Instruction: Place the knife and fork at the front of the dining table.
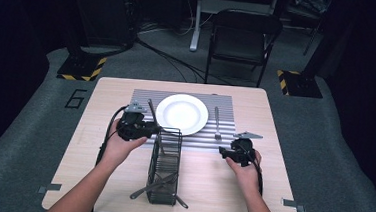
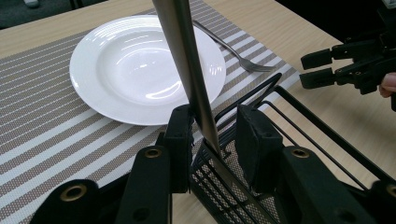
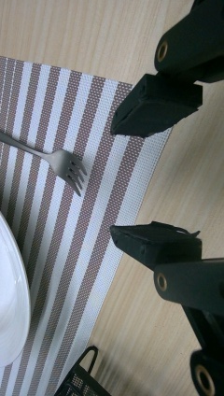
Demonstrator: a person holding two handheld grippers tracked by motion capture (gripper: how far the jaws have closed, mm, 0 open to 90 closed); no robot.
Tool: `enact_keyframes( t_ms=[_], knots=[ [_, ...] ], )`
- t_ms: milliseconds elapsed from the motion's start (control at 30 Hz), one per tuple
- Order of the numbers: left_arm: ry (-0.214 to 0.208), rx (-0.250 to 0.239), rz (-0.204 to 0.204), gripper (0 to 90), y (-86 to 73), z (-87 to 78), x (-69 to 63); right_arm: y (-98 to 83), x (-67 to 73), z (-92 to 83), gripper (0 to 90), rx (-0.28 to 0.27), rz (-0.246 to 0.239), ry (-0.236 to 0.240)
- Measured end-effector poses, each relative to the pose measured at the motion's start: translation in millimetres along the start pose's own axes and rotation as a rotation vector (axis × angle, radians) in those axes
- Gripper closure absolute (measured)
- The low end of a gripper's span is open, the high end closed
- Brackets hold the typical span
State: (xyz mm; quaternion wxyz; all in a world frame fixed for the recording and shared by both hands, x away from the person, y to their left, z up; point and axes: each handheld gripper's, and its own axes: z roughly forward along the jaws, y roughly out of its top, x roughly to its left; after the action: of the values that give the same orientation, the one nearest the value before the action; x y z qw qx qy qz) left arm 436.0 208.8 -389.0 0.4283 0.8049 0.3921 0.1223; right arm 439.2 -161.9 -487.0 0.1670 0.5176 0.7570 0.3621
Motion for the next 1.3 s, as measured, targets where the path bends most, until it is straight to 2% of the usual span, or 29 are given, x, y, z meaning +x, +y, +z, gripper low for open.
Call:
enact_keyframes(
  t_ms=[500, 600, 800, 967, 1200, 1300],
  knots=[
    [0.006, -0.036, -0.023, 73.8, -2.5, 6.7, 0.5, -0.2, -1.3, 0.0, 43.6, 0.002, 0.006, -0.001],
    [0.007, -0.035, -0.014, 77.5, -2.4, 6.5, -1.2, -0.2, -1.8, 0.3, 43.6, -0.001, 0.004, -0.003],
    [0.016, -0.034, 0.001, 78.4, -3.2, 4.9, -5.5, -0.4, -2.8, 0.3, 43.6, -0.001, 0.004, -0.004],
    [0.001, -0.037, 0.045, 80.6, -4.9, 1.0, -13.7, -0.6, -2.7, 0.2, 43.6, 0.002, 0.009, -0.002],
    [-0.008, -0.059, 0.069, 81.7, -6.1, 2.8, -22.4, -0.6, -2.7, 0.7, 43.6, -0.002, -0.001, 0.0],
    [-0.014, -0.068, 0.061, 81.9, -5.9, 5.3, -24.2, -0.9, -2.7, 1.3, 43.6, -0.001, 0.002, 0.0]
  ],
)
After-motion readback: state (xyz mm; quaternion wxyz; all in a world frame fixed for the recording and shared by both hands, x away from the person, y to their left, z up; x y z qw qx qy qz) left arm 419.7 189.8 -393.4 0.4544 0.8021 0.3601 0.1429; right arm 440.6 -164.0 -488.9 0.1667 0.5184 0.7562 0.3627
